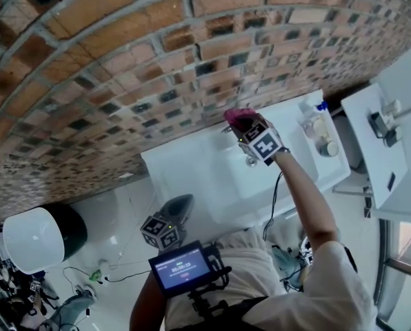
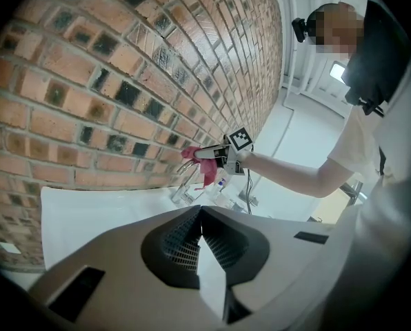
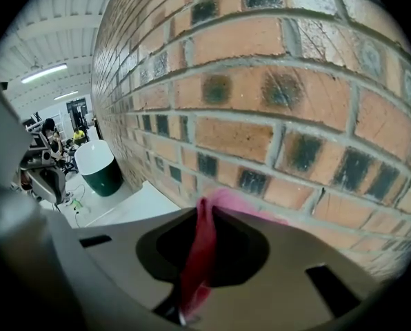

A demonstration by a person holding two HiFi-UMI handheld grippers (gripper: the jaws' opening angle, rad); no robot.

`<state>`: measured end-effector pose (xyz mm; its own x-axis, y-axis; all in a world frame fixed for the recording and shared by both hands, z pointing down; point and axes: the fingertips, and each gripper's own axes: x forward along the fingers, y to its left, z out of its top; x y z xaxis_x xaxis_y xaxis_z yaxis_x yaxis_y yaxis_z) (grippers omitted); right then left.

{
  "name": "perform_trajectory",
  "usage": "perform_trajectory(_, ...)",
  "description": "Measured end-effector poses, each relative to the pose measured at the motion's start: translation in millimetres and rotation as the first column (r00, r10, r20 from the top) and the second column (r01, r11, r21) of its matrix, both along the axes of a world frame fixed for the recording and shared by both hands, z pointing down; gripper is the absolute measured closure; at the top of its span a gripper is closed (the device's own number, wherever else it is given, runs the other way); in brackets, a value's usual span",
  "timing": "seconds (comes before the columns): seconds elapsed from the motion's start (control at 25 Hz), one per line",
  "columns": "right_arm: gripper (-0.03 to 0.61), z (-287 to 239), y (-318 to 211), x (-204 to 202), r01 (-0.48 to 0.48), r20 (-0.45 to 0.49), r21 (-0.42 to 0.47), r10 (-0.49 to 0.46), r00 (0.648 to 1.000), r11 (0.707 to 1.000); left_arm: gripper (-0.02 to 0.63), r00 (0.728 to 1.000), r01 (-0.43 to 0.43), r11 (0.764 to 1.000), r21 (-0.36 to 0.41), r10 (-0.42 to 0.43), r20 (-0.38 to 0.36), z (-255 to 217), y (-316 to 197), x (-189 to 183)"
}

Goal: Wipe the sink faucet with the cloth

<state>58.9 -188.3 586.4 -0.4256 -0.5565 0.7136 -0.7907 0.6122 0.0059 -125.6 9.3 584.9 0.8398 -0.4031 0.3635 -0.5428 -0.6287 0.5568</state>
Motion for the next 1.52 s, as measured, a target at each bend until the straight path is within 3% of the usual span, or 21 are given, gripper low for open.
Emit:
perform_trajectory(0.4, 0.537, -1, -2, -2, -0.082, 0.051, 0.019, 0.081, 0.995, 0.996, 0.626, 1.000, 0.003, 1.000, 0.007, -0.003, -0.007, 0, -5, 7)
perform_trajectory(0.76, 0.537, 2, -1, -11, -0.091, 0.028, 0.041, 0.090, 0.996, 0.995, 0.626, 1.000, -0.007, 1.000, -0.008, 0.007, -0.003, 4, -1, 11)
perform_trajectory(1.04, 0.537, 10, 7, -35, -0.038, -0.018, 0.068, 0.040, 0.999, 0.997, 0.626, 1.000, -0.006, 1.000, -0.013, 0.006, -0.008, 4, -3, 13)
perform_trajectory(1.28, 0.537, 26, 20, -60, -0.023, 0.015, 0.039, 0.023, 1.000, 0.999, 0.626, 1.000, 0.012, 1.000, -0.021, -0.013, -0.008, 4, -3, 5)
perform_trajectory(1.52, 0.537, 52, 19, -85, -0.069, 0.129, -0.064, 0.077, 0.989, 0.996, 0.626, 1.000, 0.029, 0.999, -0.019, -0.029, -0.006, 6, -2, -7)
